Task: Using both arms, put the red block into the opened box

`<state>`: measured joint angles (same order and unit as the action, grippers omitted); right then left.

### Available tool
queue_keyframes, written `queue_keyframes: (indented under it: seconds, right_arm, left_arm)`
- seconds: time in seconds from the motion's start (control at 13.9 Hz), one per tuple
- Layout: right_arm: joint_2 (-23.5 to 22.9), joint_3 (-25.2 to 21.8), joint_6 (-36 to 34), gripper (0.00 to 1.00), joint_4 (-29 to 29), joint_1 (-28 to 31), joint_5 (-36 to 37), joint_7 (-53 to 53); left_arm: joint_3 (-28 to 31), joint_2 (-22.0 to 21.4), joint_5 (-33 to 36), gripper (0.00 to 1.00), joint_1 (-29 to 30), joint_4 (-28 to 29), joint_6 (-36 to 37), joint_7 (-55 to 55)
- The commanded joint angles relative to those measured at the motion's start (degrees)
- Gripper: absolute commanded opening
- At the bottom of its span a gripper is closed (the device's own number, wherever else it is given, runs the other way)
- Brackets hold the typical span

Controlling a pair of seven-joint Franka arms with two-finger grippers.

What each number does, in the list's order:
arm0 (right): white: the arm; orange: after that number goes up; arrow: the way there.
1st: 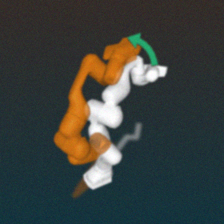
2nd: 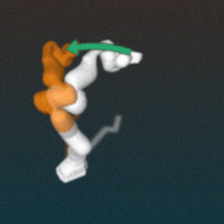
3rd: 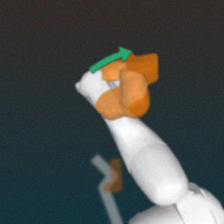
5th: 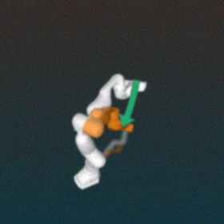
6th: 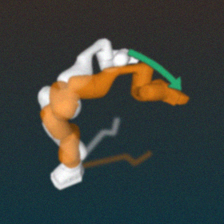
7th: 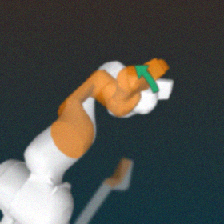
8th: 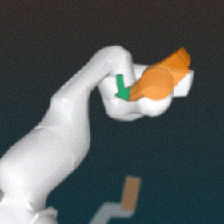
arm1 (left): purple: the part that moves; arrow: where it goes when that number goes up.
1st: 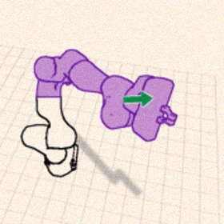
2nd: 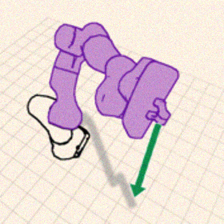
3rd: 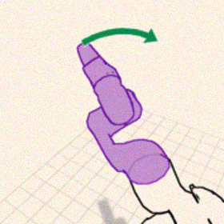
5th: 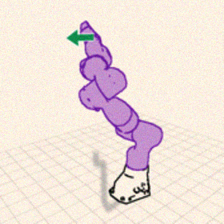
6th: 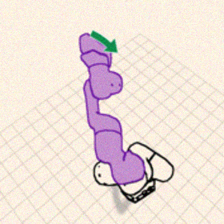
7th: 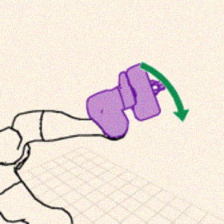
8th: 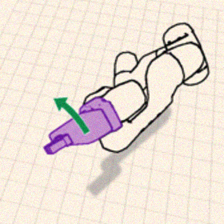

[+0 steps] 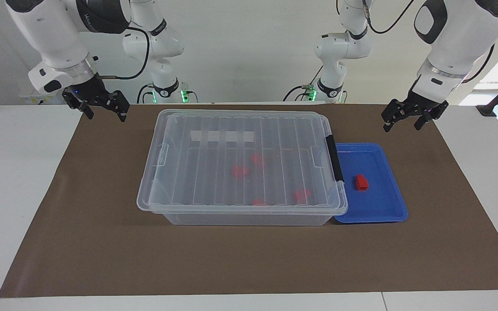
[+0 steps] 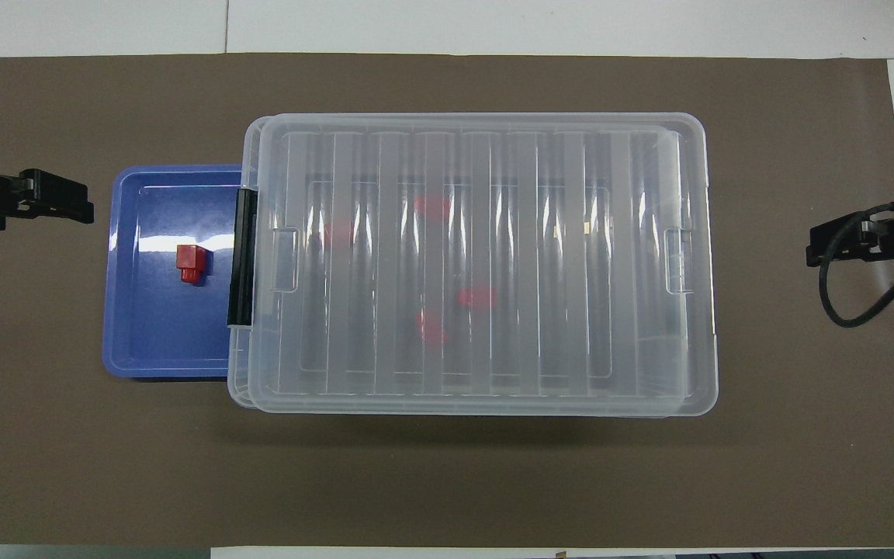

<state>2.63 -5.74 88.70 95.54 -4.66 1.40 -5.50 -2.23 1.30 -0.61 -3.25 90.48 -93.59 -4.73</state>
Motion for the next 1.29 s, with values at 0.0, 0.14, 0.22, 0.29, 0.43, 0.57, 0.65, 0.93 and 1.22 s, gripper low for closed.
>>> queue_keyframes:
  seconds: [0.0, 0.14, 0.22, 0.29, 0.43, 0.57, 0.65, 0.93, 1.22]
  right_arm:
    - [0.5, 0.2, 0.9, 1.00, 0.9, 0.3, -0.3, 1.2]
    - [0.5, 0.4, 0.8, 1.00, 0.9, 0.3, -0.3, 0.6]
    - [0.5, 0.4, 1.2, 1.00, 0.9, 0.1, -0.3, 0.7]
    - [0.5, 0.4, 1.4, 1.00, 0.9, 0.2, -0.3, 0.9]
    - [0.5, 0.4, 1.5, 1.00, 1.0, 0.2, -0.3, 2.8]
    - [0.7, 0.4, 4.0, 0.99, 2.1, 0.0, -0.6, 2.4]
    - [1.2, 0.6, 5.9, 0.96, 3.7, 0.0, -0.6, 2.0]
    - [1.0, 1.4, 9.3, 0.89, 4.6, -2.3, -1.1, -3.2]
    - [-1.5, 2.0, 15.3, 0.89, 7.5, -4.0, -1.3, -3.5]
  left_arm:
    - [-0.1, -1.6, 0.3, 1.00, 0.3, 1.7, 0.4, -0.5]
    - [-0.1, -1.6, 0.3, 1.00, 0.3, 1.6, 0.4, -0.5]
    - [-0.1, -1.6, 0.3, 1.00, 0.3, 1.7, 0.4, -0.5]
    - [-0.1, -1.6, 0.3, 1.00, 0.3, 1.6, 0.4, -0.5]
    - [-0.1, -1.6, 0.3, 1.00, 0.3, 1.6, 0.4, -0.5]
    - [-0.1, -1.6, 0.3, 1.00, 0.3, 1.6, 0.4, -0.5]
    - [-0.1, -1.6, 0.3, 1.00, 0.3, 1.7, 0.4, -0.5]
    - [-0.1, -1.6, 0.3, 1.00, 0.3, 1.6, 0.4, -0.5]
    - [-0.1, -1.6, 0.3, 1.00, 0.3, 1.6, 0.4, -0.5]
